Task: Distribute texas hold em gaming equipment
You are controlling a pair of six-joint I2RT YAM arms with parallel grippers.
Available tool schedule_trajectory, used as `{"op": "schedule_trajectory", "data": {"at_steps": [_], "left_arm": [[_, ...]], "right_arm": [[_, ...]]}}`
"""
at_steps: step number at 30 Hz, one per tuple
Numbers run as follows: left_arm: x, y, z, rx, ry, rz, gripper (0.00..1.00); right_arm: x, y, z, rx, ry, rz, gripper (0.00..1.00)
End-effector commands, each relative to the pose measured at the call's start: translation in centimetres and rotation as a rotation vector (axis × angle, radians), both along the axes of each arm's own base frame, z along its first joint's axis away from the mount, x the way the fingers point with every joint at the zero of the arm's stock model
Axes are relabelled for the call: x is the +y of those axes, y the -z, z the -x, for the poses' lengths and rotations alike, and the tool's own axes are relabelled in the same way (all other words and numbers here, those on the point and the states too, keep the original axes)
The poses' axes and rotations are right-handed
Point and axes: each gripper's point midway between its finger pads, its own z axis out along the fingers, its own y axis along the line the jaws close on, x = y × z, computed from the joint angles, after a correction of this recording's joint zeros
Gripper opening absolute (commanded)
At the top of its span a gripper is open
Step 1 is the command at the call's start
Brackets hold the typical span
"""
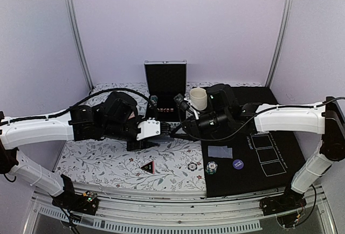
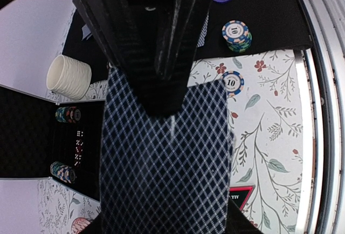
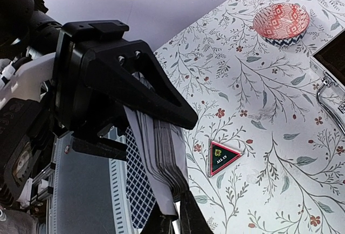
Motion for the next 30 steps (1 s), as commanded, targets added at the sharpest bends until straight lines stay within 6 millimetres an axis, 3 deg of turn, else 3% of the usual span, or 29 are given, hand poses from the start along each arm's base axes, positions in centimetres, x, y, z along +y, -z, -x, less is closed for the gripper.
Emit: {"op": "schedule_trajectory", "data": {"at_steps": [1, 10, 22, 26, 30], "left_arm": [[-0.5, -1.2, 0.6, -0.010, 0.035, 0.044, 0.45], [-0.5, -0.9, 0.5, -0.012, 0.032, 0.036, 0.45], [-0.3, -0.6, 0.2, -0.019, 0.017, 0.021, 0.45], [-0.2, -0.6, 0.2, -0.022, 0.013, 0.020, 0.45], [-0.2, -0.8, 0.1, -0.027, 0.010, 0.023, 0.45]], "right_arm": [[-0.8, -0.5, -1.1, -0.018, 0.054, 0.036, 0.07], [-1.7, -1.6, -0.9, -0.026, 0.076, 0.061, 0.02], [-6.5, -5.5, -2.5, -0.089, 0.196, 0.099, 0.02], [-11.8, -5.4, -5.9, -0.105, 0.395, 0.236, 0.02], [-22.3, -1.8, -10.2, -0.074, 0.772, 0.629, 0.02]]}}
